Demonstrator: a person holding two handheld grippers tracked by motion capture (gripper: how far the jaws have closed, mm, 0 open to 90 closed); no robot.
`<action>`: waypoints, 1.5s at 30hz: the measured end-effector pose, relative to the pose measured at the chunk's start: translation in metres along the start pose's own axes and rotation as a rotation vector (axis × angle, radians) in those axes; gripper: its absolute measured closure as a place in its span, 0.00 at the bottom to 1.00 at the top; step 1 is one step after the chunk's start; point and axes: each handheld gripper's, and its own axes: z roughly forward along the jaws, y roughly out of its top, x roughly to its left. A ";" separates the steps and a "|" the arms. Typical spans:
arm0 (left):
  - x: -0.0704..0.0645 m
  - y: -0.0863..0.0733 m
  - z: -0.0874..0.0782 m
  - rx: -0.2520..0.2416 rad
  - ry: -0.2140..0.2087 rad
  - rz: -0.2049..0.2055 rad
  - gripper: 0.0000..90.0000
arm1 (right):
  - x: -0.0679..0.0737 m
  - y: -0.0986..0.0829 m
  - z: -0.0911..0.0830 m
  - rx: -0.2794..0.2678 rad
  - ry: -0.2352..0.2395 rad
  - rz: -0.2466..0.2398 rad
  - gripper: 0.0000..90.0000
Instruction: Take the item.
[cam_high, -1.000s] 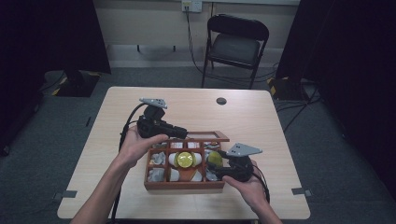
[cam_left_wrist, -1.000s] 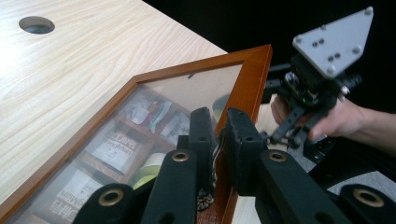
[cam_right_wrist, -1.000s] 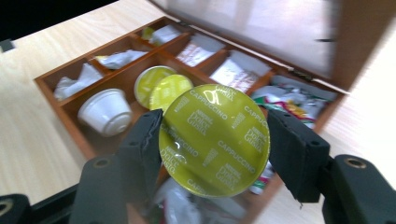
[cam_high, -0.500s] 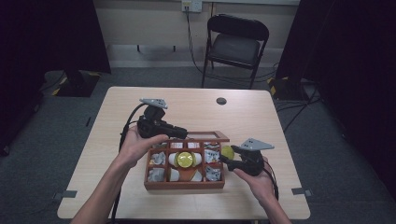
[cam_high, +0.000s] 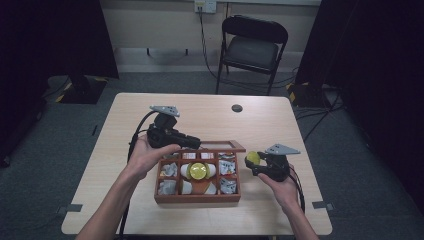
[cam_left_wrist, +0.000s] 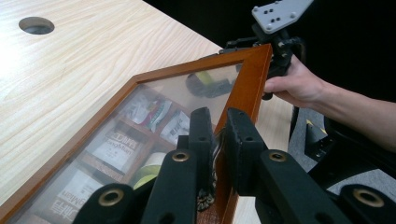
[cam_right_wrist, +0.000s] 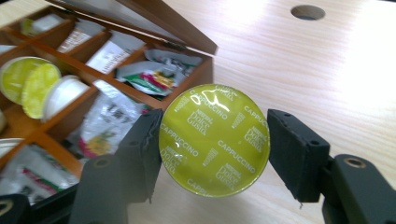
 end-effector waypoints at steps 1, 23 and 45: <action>0.000 0.000 0.000 0.000 -0.002 0.001 0.90 | -0.002 -0.001 0.001 0.008 -0.005 -0.003 0.42; 0.000 0.000 0.001 0.004 -0.008 0.008 0.91 | -0.019 -0.018 0.028 0.098 -0.097 -0.020 0.42; 0.000 -0.001 0.001 0.013 -0.008 0.019 0.91 | -0.018 -0.013 0.021 0.045 -0.075 0.055 0.22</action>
